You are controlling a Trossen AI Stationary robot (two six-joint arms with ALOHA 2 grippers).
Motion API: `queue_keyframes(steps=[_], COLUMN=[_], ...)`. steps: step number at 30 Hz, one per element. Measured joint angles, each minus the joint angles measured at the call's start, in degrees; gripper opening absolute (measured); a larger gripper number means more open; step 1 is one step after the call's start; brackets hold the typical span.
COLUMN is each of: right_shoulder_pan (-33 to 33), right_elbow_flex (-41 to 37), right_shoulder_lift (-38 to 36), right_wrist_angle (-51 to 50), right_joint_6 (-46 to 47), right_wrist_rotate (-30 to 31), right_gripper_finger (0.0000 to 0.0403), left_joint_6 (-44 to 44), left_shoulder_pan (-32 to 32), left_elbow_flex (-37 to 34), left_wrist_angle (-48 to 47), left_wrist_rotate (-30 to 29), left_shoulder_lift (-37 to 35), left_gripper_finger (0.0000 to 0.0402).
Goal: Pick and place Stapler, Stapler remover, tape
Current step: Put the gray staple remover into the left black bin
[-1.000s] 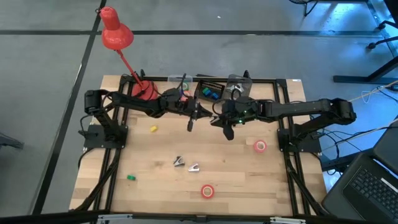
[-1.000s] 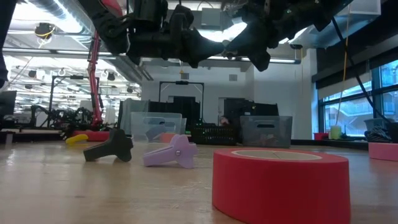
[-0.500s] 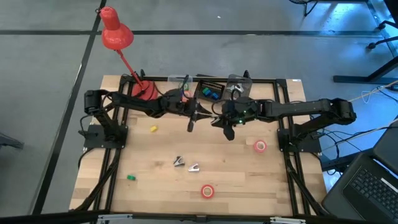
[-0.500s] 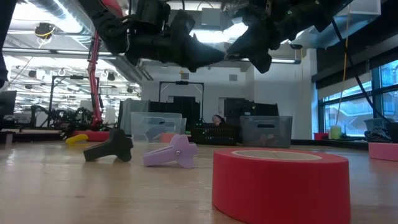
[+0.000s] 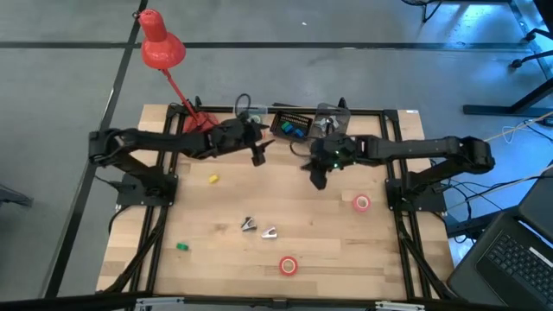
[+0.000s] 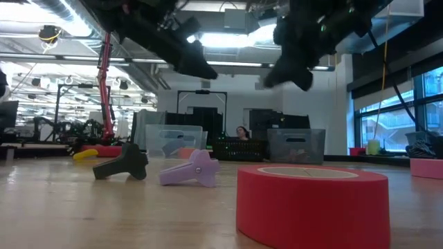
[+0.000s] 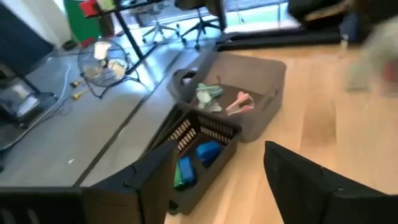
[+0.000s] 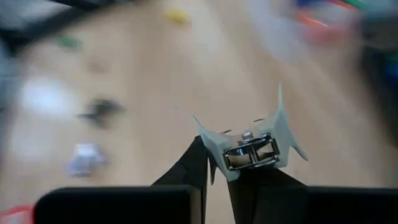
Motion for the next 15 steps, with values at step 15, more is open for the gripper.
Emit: queue_keyframes(steps=[15], right_shoulder_pan=[-30.5], right_elbow_flex=[0.9], right_shoulder_lift=[0.0], right_wrist_angle=[-12.0], right_joint_6=[-0.2], right_wrist_rotate=[-1.4], right_gripper_finger=[0.0036], left_joint_6=[-12.2], left_shoulder_pan=[1.2], left_elbow_flex=[-11.5], left_wrist_angle=[16.0], left_wrist_rotate=[13.9], left_shoulder_lift=[-5.1], left_gripper_finger=[0.0213])
